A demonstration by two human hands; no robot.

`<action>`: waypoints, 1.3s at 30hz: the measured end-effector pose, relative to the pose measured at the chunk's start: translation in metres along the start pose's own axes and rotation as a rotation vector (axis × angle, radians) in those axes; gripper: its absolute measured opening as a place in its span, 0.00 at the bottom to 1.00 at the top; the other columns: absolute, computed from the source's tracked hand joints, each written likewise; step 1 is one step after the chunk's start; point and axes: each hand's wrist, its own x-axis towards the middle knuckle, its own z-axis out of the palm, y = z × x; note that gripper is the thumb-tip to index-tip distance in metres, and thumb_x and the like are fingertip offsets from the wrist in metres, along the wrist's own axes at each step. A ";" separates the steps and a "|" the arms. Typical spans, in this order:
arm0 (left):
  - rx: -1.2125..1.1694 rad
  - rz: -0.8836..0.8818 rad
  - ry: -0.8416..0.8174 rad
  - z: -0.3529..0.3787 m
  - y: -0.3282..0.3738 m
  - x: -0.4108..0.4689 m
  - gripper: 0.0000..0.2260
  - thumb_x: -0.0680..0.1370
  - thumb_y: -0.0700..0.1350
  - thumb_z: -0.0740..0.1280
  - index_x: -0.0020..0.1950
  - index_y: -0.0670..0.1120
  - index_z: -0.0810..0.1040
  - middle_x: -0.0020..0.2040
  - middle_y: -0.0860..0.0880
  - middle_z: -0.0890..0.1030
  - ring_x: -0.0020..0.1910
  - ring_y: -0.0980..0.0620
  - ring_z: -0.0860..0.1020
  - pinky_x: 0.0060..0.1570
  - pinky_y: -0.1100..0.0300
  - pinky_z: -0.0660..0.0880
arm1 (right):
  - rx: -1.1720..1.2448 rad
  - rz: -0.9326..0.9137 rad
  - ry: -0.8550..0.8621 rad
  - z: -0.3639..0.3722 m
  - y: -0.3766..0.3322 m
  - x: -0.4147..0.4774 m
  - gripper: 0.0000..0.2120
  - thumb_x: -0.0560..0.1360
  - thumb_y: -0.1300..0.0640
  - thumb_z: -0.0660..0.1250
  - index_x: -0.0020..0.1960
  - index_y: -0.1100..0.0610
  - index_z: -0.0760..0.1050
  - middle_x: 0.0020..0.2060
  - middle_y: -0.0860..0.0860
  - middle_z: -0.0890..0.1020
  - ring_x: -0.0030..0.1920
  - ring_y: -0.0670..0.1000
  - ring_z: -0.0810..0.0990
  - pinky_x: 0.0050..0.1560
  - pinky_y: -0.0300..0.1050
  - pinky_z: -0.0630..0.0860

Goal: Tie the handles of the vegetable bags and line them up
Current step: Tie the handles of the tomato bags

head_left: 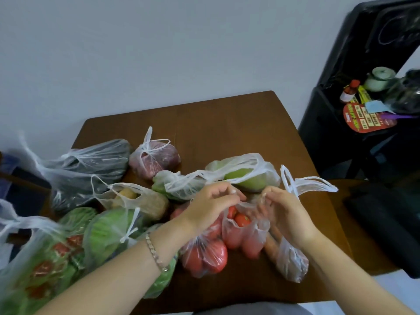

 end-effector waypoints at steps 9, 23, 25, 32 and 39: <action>0.061 0.064 0.048 0.016 -0.023 0.013 0.10 0.79 0.37 0.58 0.49 0.49 0.77 0.45 0.56 0.78 0.41 0.63 0.78 0.42 0.75 0.73 | -0.102 0.139 0.303 0.000 0.026 0.000 0.13 0.79 0.65 0.54 0.49 0.59 0.78 0.24 0.49 0.71 0.23 0.42 0.68 0.23 0.31 0.66; -0.326 -0.388 0.134 0.024 -0.049 0.020 0.15 0.73 0.35 0.70 0.58 0.34 0.74 0.45 0.41 0.81 0.27 0.58 0.80 0.32 0.67 0.79 | -0.040 0.212 0.459 0.025 0.047 -0.005 0.07 0.74 0.67 0.63 0.44 0.66 0.80 0.36 0.60 0.83 0.38 0.53 0.82 0.43 0.42 0.80; -0.237 -0.351 0.130 0.026 -0.051 0.019 0.08 0.72 0.36 0.71 0.49 0.35 0.78 0.42 0.40 0.81 0.25 0.58 0.79 0.30 0.68 0.78 | -0.183 0.187 0.458 0.025 0.050 -0.009 0.08 0.74 0.62 0.64 0.44 0.66 0.81 0.37 0.59 0.84 0.39 0.53 0.83 0.42 0.40 0.80; -0.031 -0.151 -0.021 0.023 -0.063 0.012 0.05 0.75 0.40 0.67 0.41 0.43 0.74 0.33 0.50 0.77 0.27 0.64 0.77 0.30 0.74 0.72 | -0.412 0.180 0.529 0.021 0.055 -0.008 0.10 0.76 0.57 0.62 0.44 0.59 0.81 0.41 0.67 0.81 0.39 0.58 0.77 0.39 0.49 0.73; 0.190 -0.079 -0.127 0.014 -0.066 0.009 0.13 0.74 0.42 0.67 0.32 0.48 0.68 0.28 0.56 0.71 0.26 0.66 0.71 0.33 0.74 0.67 | -0.605 0.122 0.549 0.016 0.060 -0.001 0.13 0.75 0.58 0.64 0.39 0.67 0.77 0.32 0.67 0.79 0.30 0.53 0.73 0.34 0.45 0.70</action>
